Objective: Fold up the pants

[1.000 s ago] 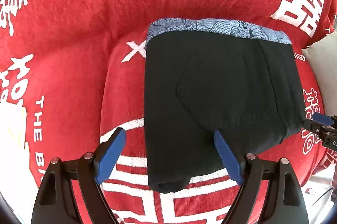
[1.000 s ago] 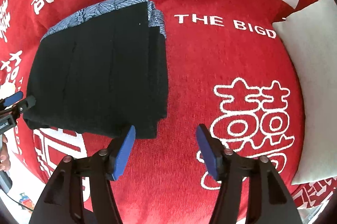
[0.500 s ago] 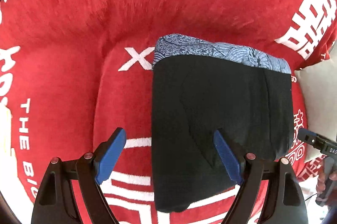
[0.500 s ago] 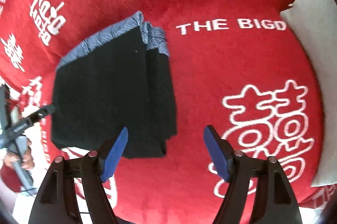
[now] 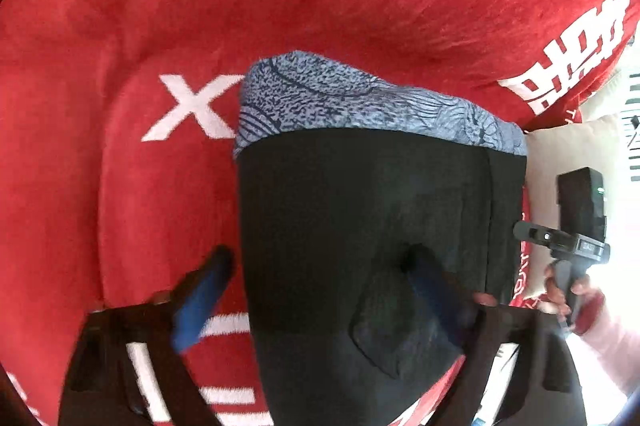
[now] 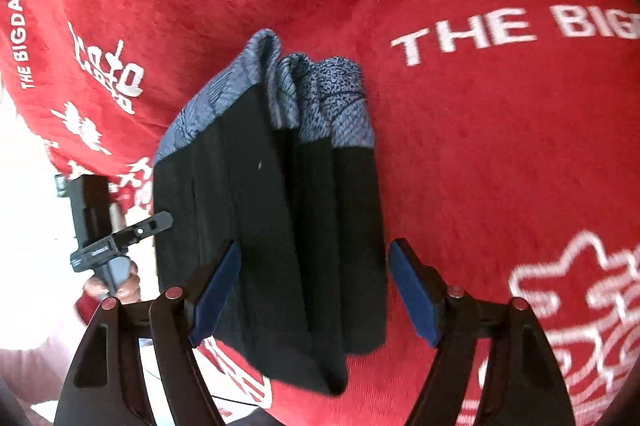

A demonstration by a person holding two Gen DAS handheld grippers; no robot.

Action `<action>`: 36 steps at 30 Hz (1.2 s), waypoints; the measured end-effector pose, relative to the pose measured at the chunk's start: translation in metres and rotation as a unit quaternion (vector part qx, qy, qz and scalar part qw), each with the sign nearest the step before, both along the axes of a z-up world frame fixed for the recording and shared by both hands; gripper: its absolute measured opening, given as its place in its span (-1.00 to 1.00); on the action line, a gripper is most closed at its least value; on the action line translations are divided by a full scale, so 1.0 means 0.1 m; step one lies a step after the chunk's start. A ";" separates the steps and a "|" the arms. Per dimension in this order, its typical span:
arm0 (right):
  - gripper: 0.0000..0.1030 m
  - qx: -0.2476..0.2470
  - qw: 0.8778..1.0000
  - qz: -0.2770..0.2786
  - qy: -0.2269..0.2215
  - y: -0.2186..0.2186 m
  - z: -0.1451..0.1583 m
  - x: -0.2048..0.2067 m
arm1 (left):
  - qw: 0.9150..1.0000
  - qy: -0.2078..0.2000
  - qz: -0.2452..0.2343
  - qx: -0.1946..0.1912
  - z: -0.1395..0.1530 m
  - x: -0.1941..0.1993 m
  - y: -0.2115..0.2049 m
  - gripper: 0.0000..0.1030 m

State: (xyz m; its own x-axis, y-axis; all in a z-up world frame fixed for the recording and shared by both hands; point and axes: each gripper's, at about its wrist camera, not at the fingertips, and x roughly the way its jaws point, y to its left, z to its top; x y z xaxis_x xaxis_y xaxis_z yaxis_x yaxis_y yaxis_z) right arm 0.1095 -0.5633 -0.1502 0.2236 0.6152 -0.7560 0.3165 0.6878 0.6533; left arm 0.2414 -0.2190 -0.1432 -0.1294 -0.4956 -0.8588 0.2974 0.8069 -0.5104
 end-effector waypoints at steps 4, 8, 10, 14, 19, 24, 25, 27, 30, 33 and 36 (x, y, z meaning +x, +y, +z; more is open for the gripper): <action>0.54 0.048 0.999 0.005 -0.007 -0.04 -0.12 0.08 | 0.999 0.020 0.003 -0.024 -0.12 0.05 -0.06 0.92; 0.44 0.050 0.999 0.013 -0.006 -0.05 -0.12 0.11 | 1.000 0.005 0.009 -0.029 -0.10 0.01 -0.13 0.82; 0.17 0.055 0.998 0.009 -0.003 -0.04 -0.10 0.10 | 0.999 -0.012 0.006 -0.038 -0.02 -0.04 -0.17 0.50; -0.20 0.070 0.997 -0.012 -0.011 -0.08 -0.02 0.06 | 0.999 -0.025 0.011 -0.039 0.10 -0.07 -0.15 0.28; -0.23 0.088 0.996 -0.025 -0.018 -0.07 0.12 -0.03 | 0.998 -0.030 0.010 -0.048 0.28 -0.14 -0.08 0.25; -0.23 0.097 0.995 -0.020 -0.016 0.03 0.28 -0.21 | 0.998 -0.035 0.001 -0.048 0.48 -0.37 -0.03 0.25; -0.23 0.099 0.995 -0.021 -0.016 0.05 0.31 -0.25 | 0.998 -0.035 0.000 -0.047 0.53 -0.44 -0.01 0.25; -0.23 0.103 0.994 -0.023 -0.014 0.12 0.36 -0.39 | 0.999 -0.034 -0.002 -0.041 0.57 -0.56 0.04 0.25; -0.23 0.105 0.994 -0.024 -0.007 0.20 0.39 -0.61 | 0.999 -0.029 -0.002 -0.029 0.58 -0.77 0.13 0.25; -0.23 0.104 0.994 -0.023 0.005 0.34 0.31 -0.84 | 1.000 -0.016 -0.002 -0.018 0.46 -0.97 0.23 0.25; -0.20 0.087 0.996 -0.022 0.020 0.46 0.12 -0.96 | 1.000 -0.024 -0.001 -0.005 0.28 -1.12 0.31 0.40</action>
State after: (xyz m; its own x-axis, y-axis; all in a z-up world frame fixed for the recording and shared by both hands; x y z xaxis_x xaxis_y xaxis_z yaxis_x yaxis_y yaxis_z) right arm 0.0137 -0.5173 -0.1381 0.2261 0.7271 -0.6482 0.3720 0.5505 0.7473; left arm 0.1295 -0.1880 -0.1150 -0.0892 -0.5040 -0.8591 0.3241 0.8009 -0.5035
